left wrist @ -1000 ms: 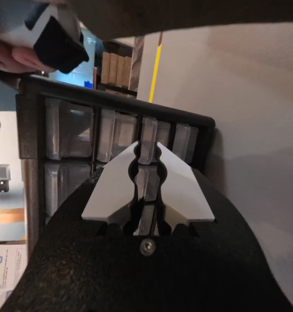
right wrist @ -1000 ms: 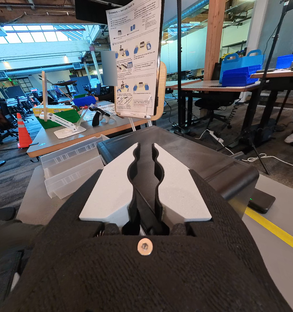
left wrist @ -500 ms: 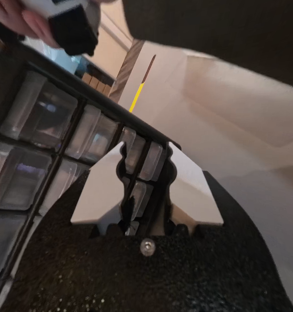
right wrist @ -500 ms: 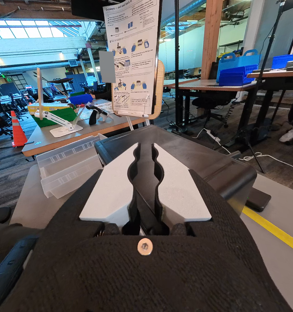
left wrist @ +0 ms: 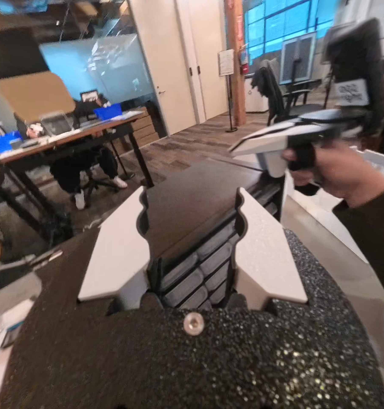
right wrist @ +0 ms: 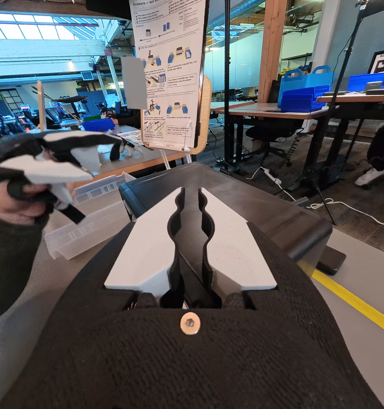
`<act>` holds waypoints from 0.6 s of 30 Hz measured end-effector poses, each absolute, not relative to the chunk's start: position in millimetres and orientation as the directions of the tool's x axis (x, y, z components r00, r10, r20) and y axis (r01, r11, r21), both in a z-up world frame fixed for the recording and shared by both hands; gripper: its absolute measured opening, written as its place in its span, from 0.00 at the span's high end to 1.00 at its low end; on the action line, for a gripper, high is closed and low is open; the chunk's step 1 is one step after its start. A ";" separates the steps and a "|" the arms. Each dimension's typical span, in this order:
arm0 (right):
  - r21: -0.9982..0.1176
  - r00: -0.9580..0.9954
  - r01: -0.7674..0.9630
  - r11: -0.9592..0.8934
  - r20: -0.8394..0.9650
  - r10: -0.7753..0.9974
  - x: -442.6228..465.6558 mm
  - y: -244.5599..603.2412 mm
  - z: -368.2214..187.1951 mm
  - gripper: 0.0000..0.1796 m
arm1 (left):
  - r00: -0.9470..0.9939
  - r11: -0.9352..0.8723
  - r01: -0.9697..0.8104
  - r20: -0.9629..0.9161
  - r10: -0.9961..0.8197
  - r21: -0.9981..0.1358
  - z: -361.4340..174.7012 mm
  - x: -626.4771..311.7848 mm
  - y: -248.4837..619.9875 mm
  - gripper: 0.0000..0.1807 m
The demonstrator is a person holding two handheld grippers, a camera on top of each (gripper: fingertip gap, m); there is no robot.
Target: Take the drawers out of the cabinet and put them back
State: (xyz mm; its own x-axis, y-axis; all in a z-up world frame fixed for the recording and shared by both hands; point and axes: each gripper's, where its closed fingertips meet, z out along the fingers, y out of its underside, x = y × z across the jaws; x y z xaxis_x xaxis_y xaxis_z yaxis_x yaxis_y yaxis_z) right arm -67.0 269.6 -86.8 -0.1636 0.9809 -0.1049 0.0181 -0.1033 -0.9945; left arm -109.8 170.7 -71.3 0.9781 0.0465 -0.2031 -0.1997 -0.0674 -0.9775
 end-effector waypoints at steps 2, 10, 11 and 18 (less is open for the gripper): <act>-0.995 -0.155 0.025 -0.097 -0.099 0.983 -67.5 269.6 -87.4 0.94 | 0.983 -0.109 -0.165 -0.172 0.060 -0.980 -70.2 -134.6 156.7 0.56; -0.996 -0.113 0.082 -0.033 -0.042 0.993 -70.3 266.2 -92.3 0.89 | 0.998 -0.196 -0.045 -0.037 -0.046 -0.980 -104.2 -162.0 142.3 0.61; -0.995 -0.102 0.099 -0.011 -0.022 0.995 -70.8 265.6 -93.9 0.88 | 0.999 -0.241 -0.036 -0.029 -0.032 -0.970 -113.5 -166.1 143.0 0.62; -0.917 -0.069 0.223 0.331 0.324 0.943 -69.9 232.0 -101.8 0.85 | 0.993 -0.289 0.052 0.079 -0.084 -0.956 -131.8 -176.6 144.9 0.71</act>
State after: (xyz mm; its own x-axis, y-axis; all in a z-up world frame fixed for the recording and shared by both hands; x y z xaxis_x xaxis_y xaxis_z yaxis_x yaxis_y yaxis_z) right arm -69.9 232.0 -101.8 -0.0685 0.9434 0.3245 0.2227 0.3315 -0.9168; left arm -176.6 144.9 -131.8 0.9933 -0.0836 0.0793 0.0520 -0.2894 -0.9558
